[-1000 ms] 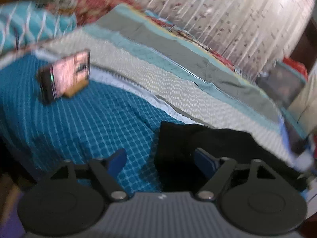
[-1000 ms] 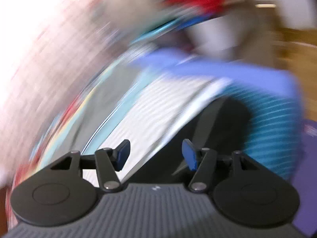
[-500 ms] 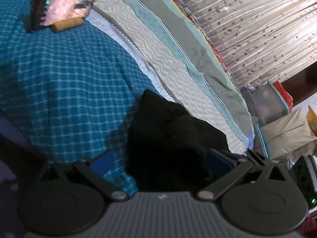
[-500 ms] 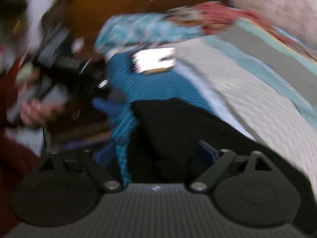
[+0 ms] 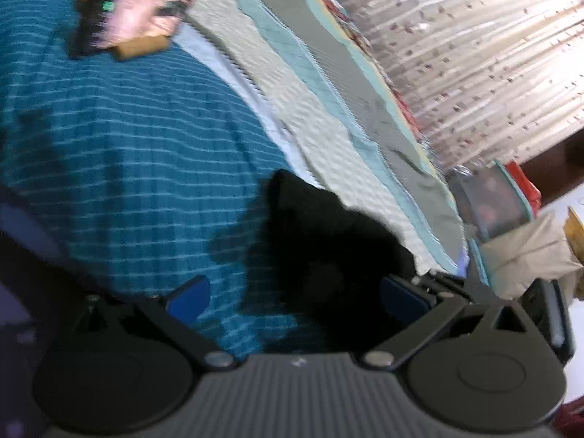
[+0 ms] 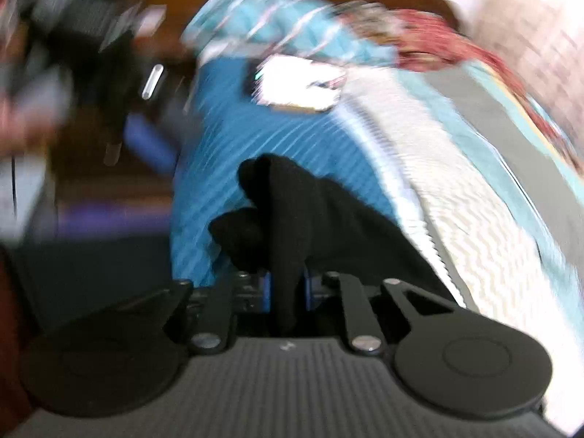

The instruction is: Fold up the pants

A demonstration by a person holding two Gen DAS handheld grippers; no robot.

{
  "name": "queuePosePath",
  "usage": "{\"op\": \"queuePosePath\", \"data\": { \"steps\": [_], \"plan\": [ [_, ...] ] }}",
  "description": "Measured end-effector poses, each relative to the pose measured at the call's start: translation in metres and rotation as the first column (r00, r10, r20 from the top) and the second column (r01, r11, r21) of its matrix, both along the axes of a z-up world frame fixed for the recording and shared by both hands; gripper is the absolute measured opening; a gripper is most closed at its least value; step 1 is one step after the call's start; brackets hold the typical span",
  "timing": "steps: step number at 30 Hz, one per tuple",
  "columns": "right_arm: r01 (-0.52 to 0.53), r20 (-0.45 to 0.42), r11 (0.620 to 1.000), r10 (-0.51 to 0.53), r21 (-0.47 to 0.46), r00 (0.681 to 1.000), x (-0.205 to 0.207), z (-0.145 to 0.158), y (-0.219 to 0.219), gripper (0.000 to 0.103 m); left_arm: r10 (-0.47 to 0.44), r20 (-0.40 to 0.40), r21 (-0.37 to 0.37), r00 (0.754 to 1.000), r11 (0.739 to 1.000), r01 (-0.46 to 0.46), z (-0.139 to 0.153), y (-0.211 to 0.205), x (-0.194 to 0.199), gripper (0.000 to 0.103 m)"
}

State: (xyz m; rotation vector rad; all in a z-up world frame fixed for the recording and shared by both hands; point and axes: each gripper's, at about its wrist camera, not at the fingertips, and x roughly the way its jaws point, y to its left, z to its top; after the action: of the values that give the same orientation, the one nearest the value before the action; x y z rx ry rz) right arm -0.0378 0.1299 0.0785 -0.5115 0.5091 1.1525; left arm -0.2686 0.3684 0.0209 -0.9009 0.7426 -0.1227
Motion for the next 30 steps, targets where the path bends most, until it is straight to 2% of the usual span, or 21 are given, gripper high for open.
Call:
{"op": "queuePosePath", "data": {
  "steps": [2,5,8,10,11,12,14,17,19,20,22,25,28,30],
  "plan": [
    [0.118,-0.075,0.987,-0.11,0.105,0.991,0.019,0.018,-0.016,0.015,-0.02,0.019,-0.006,1.0,1.0,0.02,0.005,-0.005,0.014,0.103],
    [0.289,-0.094,0.935,-0.275,0.205,0.957,0.053,0.049,-0.031,0.014,-0.029,0.087,-0.007,0.996,1.0,0.03,0.021,-0.009,0.025,0.103],
    [0.437,-0.109,0.839,-0.426,0.324,0.898,0.08,0.082,-0.048,0.014,-0.027,0.155,0.005,0.988,1.0,0.027,0.037,-0.011,0.024,0.103],
    [0.491,-0.121,0.769,-0.488,0.41,0.865,0.085,0.094,-0.053,0.014,-0.018,0.174,0.003,0.985,1.0,0.018,0.04,-0.009,0.02,0.103],
    [0.491,-0.12,0.753,-0.492,0.439,0.862,0.082,0.094,-0.053,0.014,-0.009,0.173,-0.001,0.985,1.0,0.009,0.038,-0.007,0.016,0.103],
    [0.476,-0.116,0.753,-0.48,0.453,0.87,0.076,0.092,-0.047,0.014,0.001,0.166,-0.004,0.986,1.0,0.0,0.036,-0.005,0.014,0.103],
    [0.429,-0.111,0.805,-0.423,0.411,0.899,0.064,0.075,-0.026,0.014,0.031,0.131,-0.011,0.991,0.999,-0.03,0.027,0.004,0.01,0.103],
    [0.34,-0.136,0.903,-0.315,0.261,0.939,0.038,0.026,0.008,0.014,0.092,0.07,-0.023,0.993,0.996,-0.09,0.012,0.019,0.0,0.103],
    [0.282,-0.193,0.948,-0.252,0.149,0.948,0.024,-0.009,0.025,0.014,0.126,0.049,-0.021,0.991,0.992,-0.125,0.006,0.029,-0.007,0.103],
    [0.25,-0.189,0.964,-0.23,0.089,0.955,0.017,-0.024,0.034,0.014,0.14,0.036,-0.017,0.99,0.99,-0.139,0.003,0.033,-0.01,0.103],
    [0.2,-0.134,0.98,-0.196,0.015,0.971,-0.002,-0.046,0.045,0.015,0.152,0.016,-0.011,0.988,0.988,-0.151,-0.001,0.04,-0.011,0.103],
    [0.173,-0.072,0.985,-0.172,0.016,0.983,-0.016,-0.037,0.051,0.021,0.14,0.008,0.003,0.99,0.99,-0.14,-0.002,0.04,-0.002,0.103],
    [0.169,-0.094,0.985,-0.166,0.026,0.982,-0.013,-0.031,0.043,0.027,0.09,0.02,0.042,0.996,0.995,-0.09,0.002,0.033,0.022,0.103],
    [0.134,-0.119,0.99,-0.128,0.049,0.985,-0.017,-0.028,0.037,0.051,0.055,0.029,0.079,0.998,0.995,-0.057,0.003,0.029,0.04,0.103]
  ]
}}
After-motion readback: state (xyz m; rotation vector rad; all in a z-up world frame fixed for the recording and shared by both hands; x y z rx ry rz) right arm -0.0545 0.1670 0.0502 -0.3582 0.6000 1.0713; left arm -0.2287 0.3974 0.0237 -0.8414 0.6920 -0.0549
